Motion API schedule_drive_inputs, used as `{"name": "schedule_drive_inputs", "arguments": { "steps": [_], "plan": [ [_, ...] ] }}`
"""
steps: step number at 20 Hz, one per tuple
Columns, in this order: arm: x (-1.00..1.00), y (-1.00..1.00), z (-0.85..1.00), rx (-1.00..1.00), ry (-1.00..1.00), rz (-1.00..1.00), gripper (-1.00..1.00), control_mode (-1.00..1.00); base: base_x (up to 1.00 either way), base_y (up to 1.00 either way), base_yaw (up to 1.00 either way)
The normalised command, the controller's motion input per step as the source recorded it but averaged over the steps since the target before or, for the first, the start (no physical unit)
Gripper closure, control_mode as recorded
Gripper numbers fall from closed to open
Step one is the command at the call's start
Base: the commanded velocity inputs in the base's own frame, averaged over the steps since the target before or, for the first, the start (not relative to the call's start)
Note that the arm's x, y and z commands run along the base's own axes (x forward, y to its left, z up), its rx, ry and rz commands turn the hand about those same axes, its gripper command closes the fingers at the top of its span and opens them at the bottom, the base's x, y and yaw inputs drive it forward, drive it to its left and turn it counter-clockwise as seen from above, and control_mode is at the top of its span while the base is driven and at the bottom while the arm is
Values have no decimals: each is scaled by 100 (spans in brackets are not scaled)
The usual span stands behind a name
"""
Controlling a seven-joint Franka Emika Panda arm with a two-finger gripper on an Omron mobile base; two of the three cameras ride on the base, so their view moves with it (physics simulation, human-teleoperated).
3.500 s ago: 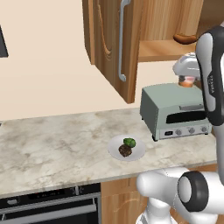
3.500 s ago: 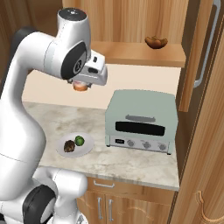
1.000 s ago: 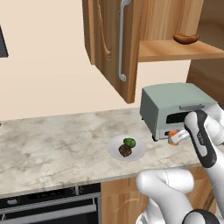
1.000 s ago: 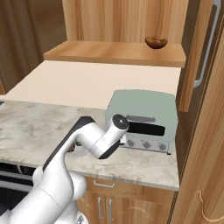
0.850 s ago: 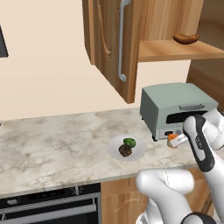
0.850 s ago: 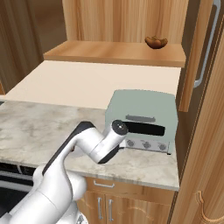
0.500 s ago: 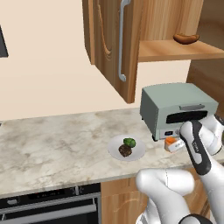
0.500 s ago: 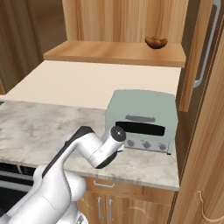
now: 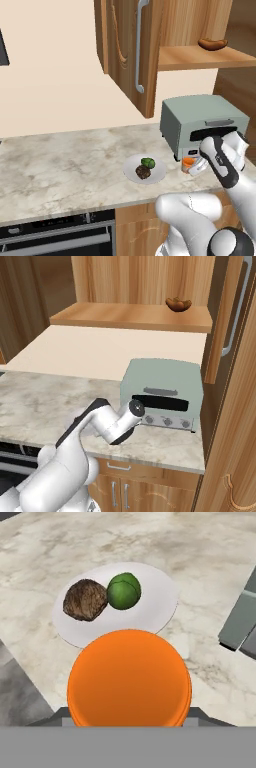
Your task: Pick the avocado and bread from the counter and place them on the plate. Then pick the jam from the cabinet and place it next to the plate. Lastly close the cabinet door.
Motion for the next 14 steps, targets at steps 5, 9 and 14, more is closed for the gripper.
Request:
{"name": "schedule_drive_inputs", "arguments": {
  "steps": [5,9,14],
  "plan": [
    [15,0,-7,0,0,20,100,-100,0,0,0],
    [1,0,-7,0,0,21,100,-100,0,0,0],
    [0,0,-6,0,-2,19,100,-100,0,0,0]
  ]
}}
